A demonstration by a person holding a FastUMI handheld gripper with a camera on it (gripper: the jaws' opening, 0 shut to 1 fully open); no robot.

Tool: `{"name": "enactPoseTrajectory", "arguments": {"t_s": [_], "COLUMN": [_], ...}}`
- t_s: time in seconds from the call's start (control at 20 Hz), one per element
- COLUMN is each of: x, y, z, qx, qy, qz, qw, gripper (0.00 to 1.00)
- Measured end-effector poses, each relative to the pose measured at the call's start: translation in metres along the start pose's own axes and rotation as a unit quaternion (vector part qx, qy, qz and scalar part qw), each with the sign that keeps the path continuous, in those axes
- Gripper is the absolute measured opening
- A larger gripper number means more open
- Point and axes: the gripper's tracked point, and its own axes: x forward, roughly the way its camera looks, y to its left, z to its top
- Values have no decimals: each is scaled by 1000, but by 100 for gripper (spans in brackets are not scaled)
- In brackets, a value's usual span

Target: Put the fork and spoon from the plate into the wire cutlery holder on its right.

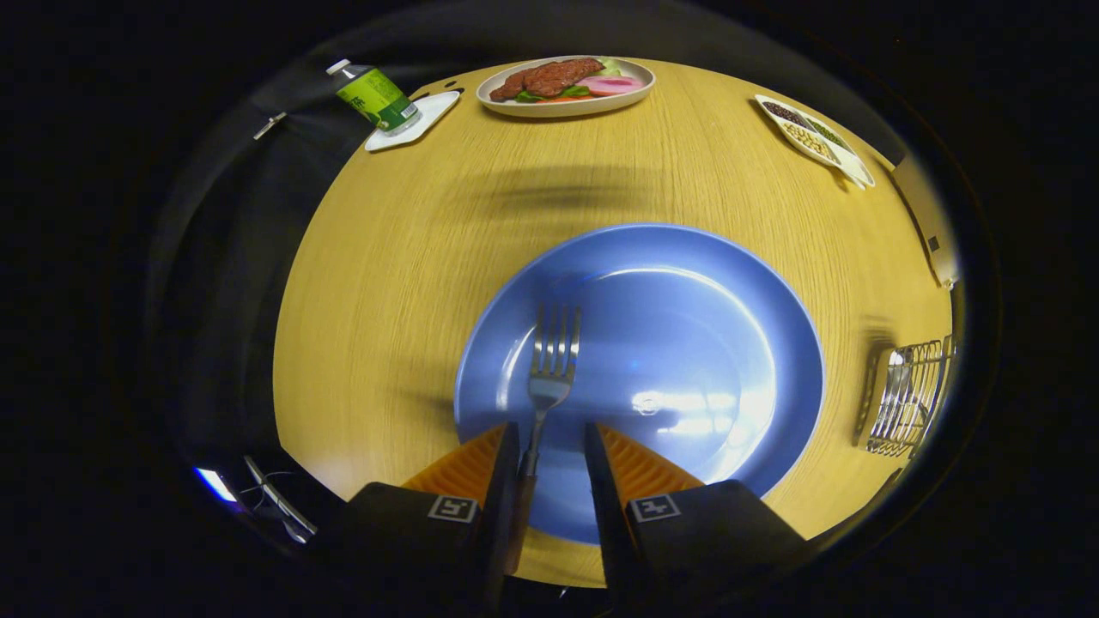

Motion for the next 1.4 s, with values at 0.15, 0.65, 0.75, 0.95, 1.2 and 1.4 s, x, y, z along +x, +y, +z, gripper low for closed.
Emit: {"name": "enactPoseTrajectory", "arguments": {"t_s": [0.15,0.65,0.75,0.95,1.2,1.4], "x": [-2,-53,-74,-116,-168,-200], "y": [0,-1,-10,-34,-77,-125], "z": [-2,2,4,1,-3,-7], "qx": [-11,14,2,-5,-9,-21], "qy": [-11,-44,-60,-76,-87,-77], "qz": [22,116,117,120,125,107], "qw": [1000,992,991,990,988,991], "gripper": [8,6,6,5,6,6]}}
